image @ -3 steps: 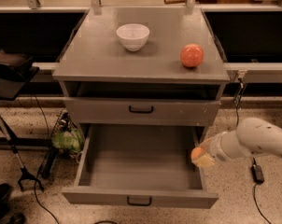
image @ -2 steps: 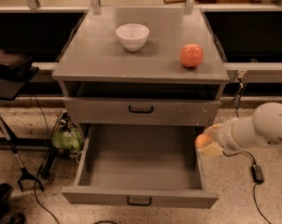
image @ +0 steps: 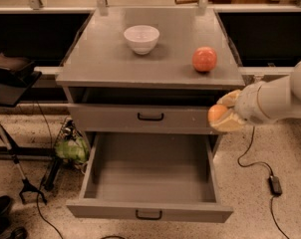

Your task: Pick orange from middle drawer and place on counter

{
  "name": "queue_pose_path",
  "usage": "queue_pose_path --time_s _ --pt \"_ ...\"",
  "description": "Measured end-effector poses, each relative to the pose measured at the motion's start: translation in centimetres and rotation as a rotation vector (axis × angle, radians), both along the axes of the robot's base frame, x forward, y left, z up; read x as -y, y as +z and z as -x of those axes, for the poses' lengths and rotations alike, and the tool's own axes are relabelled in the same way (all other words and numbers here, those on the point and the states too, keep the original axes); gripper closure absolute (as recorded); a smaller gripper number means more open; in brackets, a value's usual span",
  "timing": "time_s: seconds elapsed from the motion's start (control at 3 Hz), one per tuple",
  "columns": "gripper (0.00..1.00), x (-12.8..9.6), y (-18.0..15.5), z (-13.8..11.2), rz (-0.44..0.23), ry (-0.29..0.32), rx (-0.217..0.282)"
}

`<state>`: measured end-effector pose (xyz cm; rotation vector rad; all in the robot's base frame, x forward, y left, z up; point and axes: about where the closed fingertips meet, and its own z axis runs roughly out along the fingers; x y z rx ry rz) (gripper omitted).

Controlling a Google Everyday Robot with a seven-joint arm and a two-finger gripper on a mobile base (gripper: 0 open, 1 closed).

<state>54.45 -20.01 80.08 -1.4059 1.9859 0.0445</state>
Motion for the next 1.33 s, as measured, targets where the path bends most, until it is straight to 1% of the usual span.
queue_pose_path --time_s 0.33,0.67,1.0,1.33 --pt "1.0 -2.2 6.2 -0.5 0.024 0.055 0.078" --pt "1.0 -6.1 10.9 -1.7 0.039 0.135 0.142" --pt "1.0 -10.7 12.9 -4.8 0.045 0.19 0.167" --pt "1.0 -12.9 13.8 -9.0 0.035 0.186 0.173"
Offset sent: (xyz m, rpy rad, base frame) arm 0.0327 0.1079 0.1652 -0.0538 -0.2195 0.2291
